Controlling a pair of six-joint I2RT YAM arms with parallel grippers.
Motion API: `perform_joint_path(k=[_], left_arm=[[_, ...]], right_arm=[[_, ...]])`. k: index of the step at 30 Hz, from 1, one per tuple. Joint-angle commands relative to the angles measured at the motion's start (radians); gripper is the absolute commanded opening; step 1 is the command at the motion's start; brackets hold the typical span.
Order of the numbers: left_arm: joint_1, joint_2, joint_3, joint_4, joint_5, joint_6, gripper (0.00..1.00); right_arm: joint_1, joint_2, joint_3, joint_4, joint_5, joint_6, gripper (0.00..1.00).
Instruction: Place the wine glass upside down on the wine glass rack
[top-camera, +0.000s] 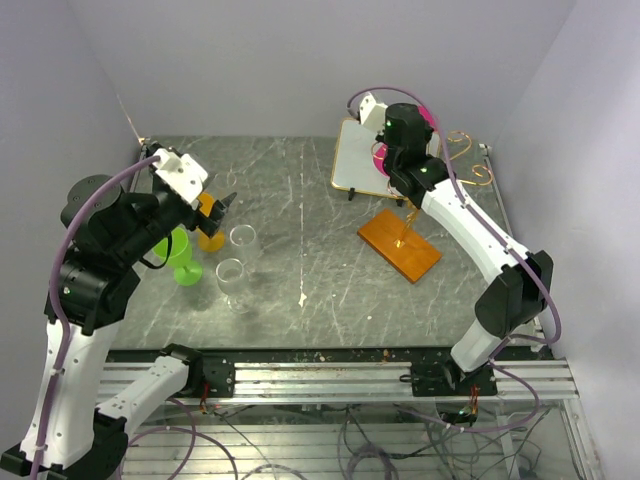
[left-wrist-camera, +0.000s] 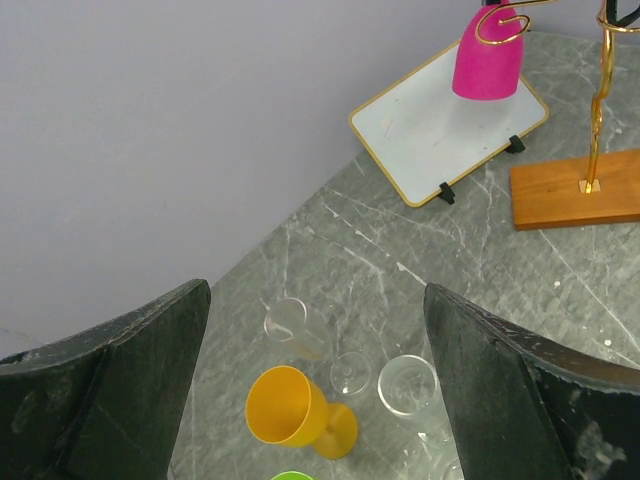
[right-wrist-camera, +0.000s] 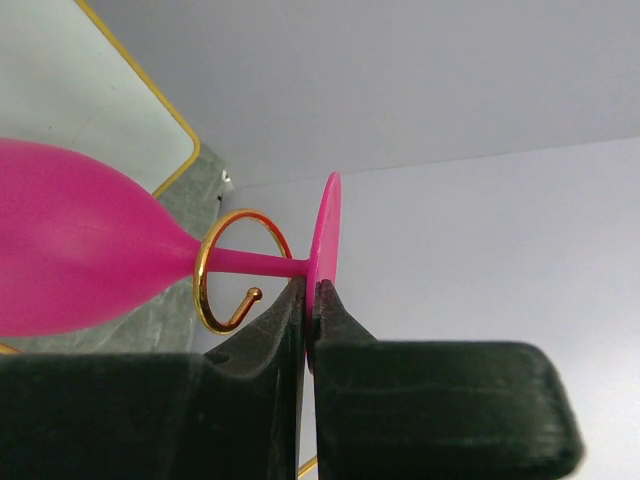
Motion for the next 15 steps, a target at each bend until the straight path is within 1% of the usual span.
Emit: perform_joint_path(k=[1,6,11,15], left_arm=[[0.009,0.002,0.005,0.005,0.026,0.011,0.98],[0.009,0.007,0.006,0.002,0.027,0.017,0.98],[0.009,0.01,0.003,0.001,0.03,0.02,0.98],[0.009,0.013,-0.002,-0.001,0.032,0.025,0.98]], right_arm=[[-0.001,0.004,0.038,0.052,-0.007,-0.019,0.0],[-0.002,0.01,0.052,0.046,-0.025,-0.018,0.0],[-0.002,0.021,0.086,-0.012,-0.057,0.009,0.02],[-0.002,0.026,0.091,-0.022,-0.068,0.013,0.03]])
